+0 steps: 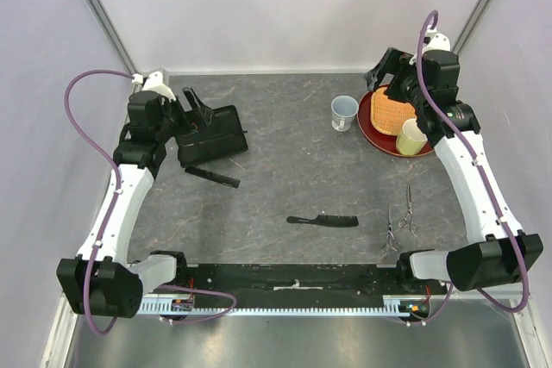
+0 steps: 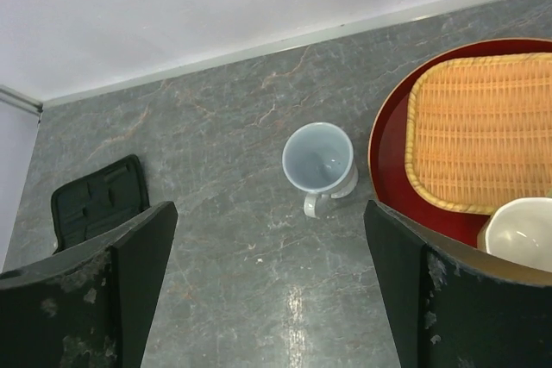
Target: Sort the hair-cutting tools
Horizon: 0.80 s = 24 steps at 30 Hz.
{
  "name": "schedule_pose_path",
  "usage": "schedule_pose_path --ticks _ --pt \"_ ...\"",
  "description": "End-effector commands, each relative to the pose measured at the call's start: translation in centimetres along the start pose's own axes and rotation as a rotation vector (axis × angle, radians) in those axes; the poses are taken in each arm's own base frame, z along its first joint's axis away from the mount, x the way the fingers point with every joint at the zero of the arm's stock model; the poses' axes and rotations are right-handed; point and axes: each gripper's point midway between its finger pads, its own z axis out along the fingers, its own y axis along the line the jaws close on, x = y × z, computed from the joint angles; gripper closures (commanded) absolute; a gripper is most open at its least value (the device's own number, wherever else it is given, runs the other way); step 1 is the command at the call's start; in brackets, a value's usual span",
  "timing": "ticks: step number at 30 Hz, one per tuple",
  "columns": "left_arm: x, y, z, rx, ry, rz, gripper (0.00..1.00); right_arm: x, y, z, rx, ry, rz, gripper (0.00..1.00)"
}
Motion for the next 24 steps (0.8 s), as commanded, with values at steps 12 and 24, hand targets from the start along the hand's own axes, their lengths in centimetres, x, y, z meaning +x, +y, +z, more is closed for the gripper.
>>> schedule_pose_path --ticks 12,24 --pt "-0.7 2.5 -0.1 -0.175 -0.045 -0.137 0.0 8.1 11.3 -1.5 -0.426 0.175 -0.277 0.02" --pt "1.7 2.9 -0.3 -0.138 -0.05 -0.108 0.02 24.9 11.7 -4.1 -0.455 0.601 -0.563 0.06"
